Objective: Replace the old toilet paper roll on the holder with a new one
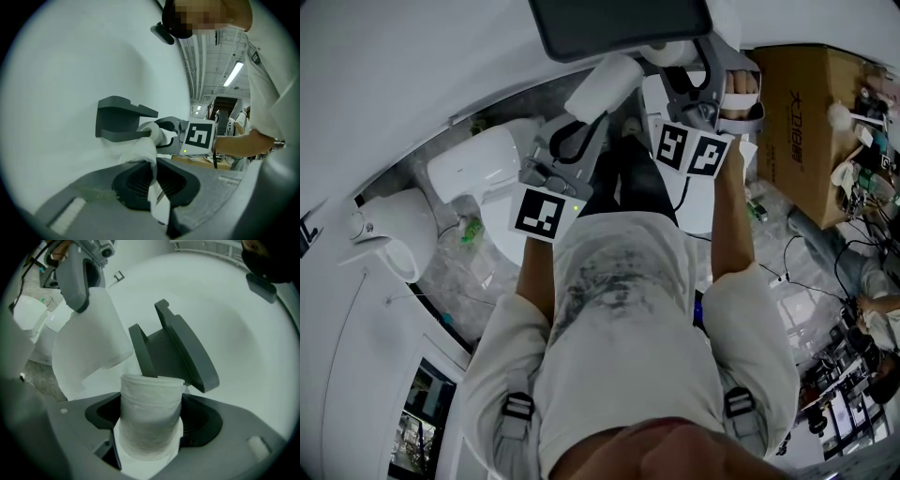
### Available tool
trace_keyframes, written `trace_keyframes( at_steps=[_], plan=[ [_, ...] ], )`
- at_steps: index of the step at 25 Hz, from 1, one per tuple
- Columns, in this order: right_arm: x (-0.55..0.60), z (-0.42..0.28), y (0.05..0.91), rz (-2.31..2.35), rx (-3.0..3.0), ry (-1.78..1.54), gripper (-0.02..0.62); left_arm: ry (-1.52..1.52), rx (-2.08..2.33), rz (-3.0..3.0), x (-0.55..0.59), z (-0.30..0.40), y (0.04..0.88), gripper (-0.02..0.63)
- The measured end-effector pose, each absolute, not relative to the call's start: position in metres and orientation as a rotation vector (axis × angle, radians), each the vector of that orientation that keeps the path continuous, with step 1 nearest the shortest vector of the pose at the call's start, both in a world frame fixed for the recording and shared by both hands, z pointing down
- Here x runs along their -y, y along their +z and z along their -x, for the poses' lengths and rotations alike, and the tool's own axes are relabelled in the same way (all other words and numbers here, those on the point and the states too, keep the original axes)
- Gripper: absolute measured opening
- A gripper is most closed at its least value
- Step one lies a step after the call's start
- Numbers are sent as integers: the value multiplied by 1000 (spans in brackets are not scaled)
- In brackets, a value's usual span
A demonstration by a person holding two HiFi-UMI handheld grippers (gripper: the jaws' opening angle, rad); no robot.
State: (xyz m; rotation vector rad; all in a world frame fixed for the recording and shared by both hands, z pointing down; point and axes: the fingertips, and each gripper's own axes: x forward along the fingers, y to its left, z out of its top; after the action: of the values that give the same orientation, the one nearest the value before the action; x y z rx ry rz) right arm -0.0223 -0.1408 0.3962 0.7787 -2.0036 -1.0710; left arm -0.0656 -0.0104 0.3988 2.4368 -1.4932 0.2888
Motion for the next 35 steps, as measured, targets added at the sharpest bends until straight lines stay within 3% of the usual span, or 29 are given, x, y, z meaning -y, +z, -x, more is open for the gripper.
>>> trace_keyframes(
  at_steps=[16, 35],
  plan=[
    [120, 47, 387, -807, 1847, -1365, 382, 271, 1544, -2405, -3, 87, 395, 21],
    [83, 86, 391, -677, 1878, -1459, 395, 249, 1618, -2378, -22, 112, 387, 21]
  ],
)
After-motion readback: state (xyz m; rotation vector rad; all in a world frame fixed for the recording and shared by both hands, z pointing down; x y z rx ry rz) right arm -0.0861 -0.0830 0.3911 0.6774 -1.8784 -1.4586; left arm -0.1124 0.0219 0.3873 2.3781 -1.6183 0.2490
